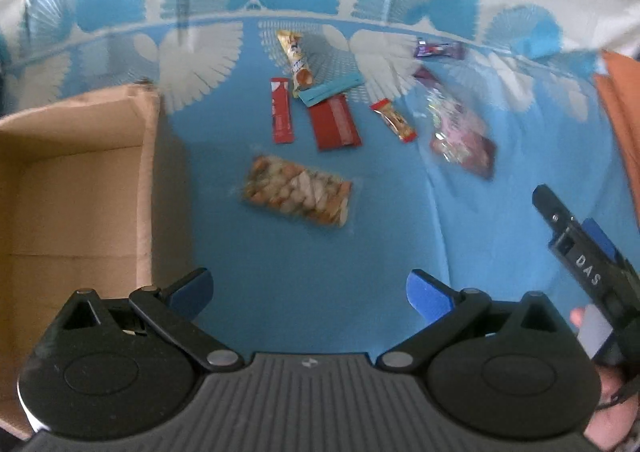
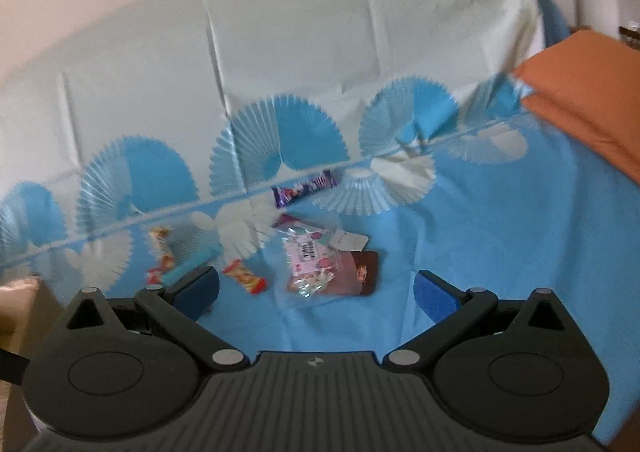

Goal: Organize snacks
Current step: 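Grasp the nut bag with the left tool while the right tool grasps the pink candy bag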

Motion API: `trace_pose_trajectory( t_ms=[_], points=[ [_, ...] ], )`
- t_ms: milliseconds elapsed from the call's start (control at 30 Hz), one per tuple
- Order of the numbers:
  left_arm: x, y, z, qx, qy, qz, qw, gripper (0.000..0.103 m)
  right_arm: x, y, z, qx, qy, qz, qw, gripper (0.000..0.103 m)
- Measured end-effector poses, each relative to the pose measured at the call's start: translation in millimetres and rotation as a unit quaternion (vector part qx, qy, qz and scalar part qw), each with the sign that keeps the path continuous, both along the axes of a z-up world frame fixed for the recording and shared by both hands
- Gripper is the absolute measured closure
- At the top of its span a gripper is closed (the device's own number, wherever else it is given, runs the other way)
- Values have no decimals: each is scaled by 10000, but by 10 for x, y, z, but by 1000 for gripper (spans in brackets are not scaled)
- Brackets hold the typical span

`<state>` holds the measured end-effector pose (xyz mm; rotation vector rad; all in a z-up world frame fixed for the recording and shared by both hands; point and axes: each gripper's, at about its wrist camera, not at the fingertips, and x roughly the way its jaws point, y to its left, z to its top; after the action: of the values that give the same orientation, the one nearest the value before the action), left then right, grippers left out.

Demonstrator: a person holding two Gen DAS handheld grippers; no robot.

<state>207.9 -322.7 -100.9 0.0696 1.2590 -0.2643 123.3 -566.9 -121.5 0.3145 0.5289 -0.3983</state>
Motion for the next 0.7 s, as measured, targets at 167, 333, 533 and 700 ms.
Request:
trace_pose_trajectory(
  t_ms=[167,333,533,700],
  points=[
    [684,-193,-663,-85,771,877,9931,0,718,-358,-452,299,315,361,9984,0],
    [1044,-206,-1149,-194,1193,1523,9809,0,1218,-454,-754,201,502,509,9972,0],
    [1191,-186,-1567,-48,1449,1584,9767,0,1708,-550,-1077,49,896,709,9934,0],
    [1243,-166,-1607,-100,1511,1621,9751,0,1939,-535,-1305,-175,1141,778,9903,0]
  ],
)
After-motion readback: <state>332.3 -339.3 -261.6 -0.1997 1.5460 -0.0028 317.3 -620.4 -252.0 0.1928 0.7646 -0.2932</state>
